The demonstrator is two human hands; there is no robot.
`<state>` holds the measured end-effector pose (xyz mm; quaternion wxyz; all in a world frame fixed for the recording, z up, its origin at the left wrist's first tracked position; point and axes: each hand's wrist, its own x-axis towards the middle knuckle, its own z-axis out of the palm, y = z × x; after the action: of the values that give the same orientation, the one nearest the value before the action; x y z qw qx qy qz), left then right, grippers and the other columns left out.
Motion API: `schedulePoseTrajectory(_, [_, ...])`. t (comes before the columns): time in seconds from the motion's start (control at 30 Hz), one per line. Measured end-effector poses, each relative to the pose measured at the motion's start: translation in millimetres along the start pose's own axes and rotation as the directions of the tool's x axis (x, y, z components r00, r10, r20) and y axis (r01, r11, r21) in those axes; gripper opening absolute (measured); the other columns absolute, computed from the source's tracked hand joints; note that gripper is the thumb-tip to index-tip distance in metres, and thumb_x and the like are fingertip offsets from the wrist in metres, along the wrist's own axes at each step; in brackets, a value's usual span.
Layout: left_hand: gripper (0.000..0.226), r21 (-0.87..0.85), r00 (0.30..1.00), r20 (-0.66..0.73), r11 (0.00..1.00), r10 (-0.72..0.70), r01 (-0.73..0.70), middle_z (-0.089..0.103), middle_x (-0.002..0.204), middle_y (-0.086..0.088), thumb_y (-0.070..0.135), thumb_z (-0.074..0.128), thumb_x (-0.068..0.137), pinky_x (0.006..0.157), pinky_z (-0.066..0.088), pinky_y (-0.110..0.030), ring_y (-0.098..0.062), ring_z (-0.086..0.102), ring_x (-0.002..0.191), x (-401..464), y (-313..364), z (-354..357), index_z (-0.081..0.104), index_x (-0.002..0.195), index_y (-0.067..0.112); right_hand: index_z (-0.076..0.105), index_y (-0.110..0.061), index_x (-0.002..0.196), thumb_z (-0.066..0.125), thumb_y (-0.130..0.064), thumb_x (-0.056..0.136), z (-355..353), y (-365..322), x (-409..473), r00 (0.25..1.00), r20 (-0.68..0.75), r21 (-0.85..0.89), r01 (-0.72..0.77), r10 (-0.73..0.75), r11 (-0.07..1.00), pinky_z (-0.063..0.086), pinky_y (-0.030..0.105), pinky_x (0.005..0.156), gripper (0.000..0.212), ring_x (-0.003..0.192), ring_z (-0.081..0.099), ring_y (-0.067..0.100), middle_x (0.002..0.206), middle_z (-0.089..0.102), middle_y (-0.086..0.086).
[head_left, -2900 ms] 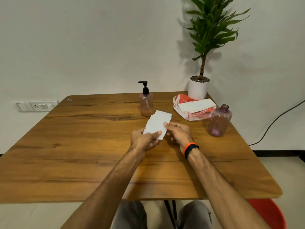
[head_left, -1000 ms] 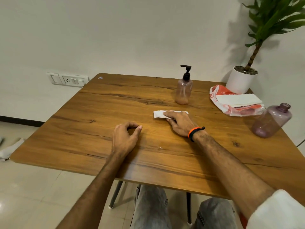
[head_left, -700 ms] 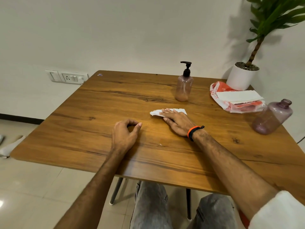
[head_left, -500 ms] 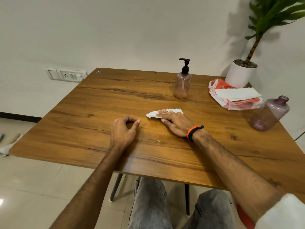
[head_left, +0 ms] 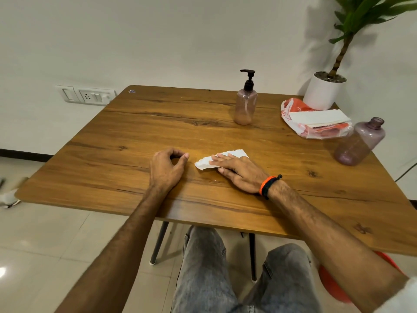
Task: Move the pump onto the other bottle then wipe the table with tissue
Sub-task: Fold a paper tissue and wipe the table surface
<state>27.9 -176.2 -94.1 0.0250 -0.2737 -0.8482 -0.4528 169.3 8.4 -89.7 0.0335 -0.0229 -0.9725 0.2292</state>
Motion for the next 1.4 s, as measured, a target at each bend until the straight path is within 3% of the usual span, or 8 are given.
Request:
schedulePoseTrajectory(0.23, [0.025, 0.013, 1.0, 0.01, 1.0, 0.011, -0.011, 0.073, 0.1, -0.001, 0.034, 0.067, 0.088, 0.083, 0.044, -0.022, -0.007, 0.06, 0.092, 0, 0, 0, 0.074, 0.1, 0.012, 0.046, -0.023, 0.141, 0.037, -0.022, 0.103, 3, -8, -16, 1.0, 0.001, -0.011, 0.031, -0.031, 0.999, 0.008, 0.022, 0.119, 0.039, 0.144, 0.023, 0.005, 0.152, 0.037, -0.004])
schedulePoseTrajectory(0.37, [0.025, 0.027, 1.0, -0.008, 0.999, 0.018, -0.018, 0.073, 0.099, -0.002, 0.034, 0.068, 0.088, 0.081, 0.045, -0.022, -0.007, 0.06, 0.089, 0, -1, 1, 0.074, 0.098, 0.012, 0.045, -0.023, 0.141, 0.038, -0.021, 0.103, 4, -13, -25, 0.999, 0.003, -0.002, 0.04, -0.04, 0.999, 0.005, 0.017, 0.116, 0.039, 0.144, 0.022, 0.005, 0.152, 0.036, -0.004])
schedulePoseTrajectory(0.57, [0.026, 0.059, 0.996, 0.049, 0.995, 0.074, -0.077, 0.073, 0.109, -0.005, 0.028, 0.06, 0.093, 0.09, 0.048, -0.028, -0.018, 0.065, 0.1, -5, -4, 2, 0.073, 0.109, 0.011, 0.045, -0.022, 0.142, 0.039, -0.021, 0.103, 7, -17, -35, 0.999, 0.004, -0.005, 0.045, -0.045, 0.999, 0.005, 0.018, 0.116, 0.039, 0.144, 0.022, 0.005, 0.152, 0.036, -0.004])
schedulePoseTrajectory(0.97, [0.029, 0.199, 0.968, 0.161, 0.954, 0.193, -0.223, 0.063, 0.131, -0.003, 0.019, 0.052, 0.096, 0.108, 0.039, -0.039, -0.02, 0.054, 0.123, -17, -9, 9, 0.064, 0.121, 0.012, 0.043, -0.022, 0.143, 0.038, -0.021, 0.103, 13, -25, -62, 0.997, -0.004, -0.031, 0.075, -0.076, 0.997, 0.006, 0.019, 0.118, 0.04, 0.144, 0.021, 0.005, 0.153, 0.034, -0.003])
schedulePoseTrajectory(1.23, [0.033, 0.264, 0.961, 0.197, 0.933, 0.195, -0.243, 0.058, 0.137, -0.003, 0.023, 0.048, 0.098, 0.11, 0.036, -0.044, -0.023, 0.05, 0.127, -20, -9, 11, 0.061, 0.126, 0.012, 0.043, -0.024, 0.142, 0.04, -0.023, 0.102, 17, -40, -90, 0.993, -0.007, -0.091, 0.12, -0.121, 0.989, 0.011, 0.022, 0.12, 0.04, 0.143, 0.024, 0.004, 0.151, 0.035, -0.006])
schedulePoseTrajectory(1.4, [0.032, 0.26, 0.962, 0.196, 0.935, 0.191, -0.239, 0.058, 0.137, -0.004, 0.022, 0.049, 0.097, 0.109, 0.036, -0.044, -0.025, 0.05, 0.127, -21, -9, 10, 0.062, 0.125, 0.012, 0.049, -0.024, 0.139, 0.041, -0.025, 0.101, 17, -49, -110, 0.986, 0.049, -0.018, 0.161, -0.16, 0.987, 0.021, 0.028, 0.119, 0.039, 0.141, 0.029, 0.003, 0.147, 0.041, -0.008])
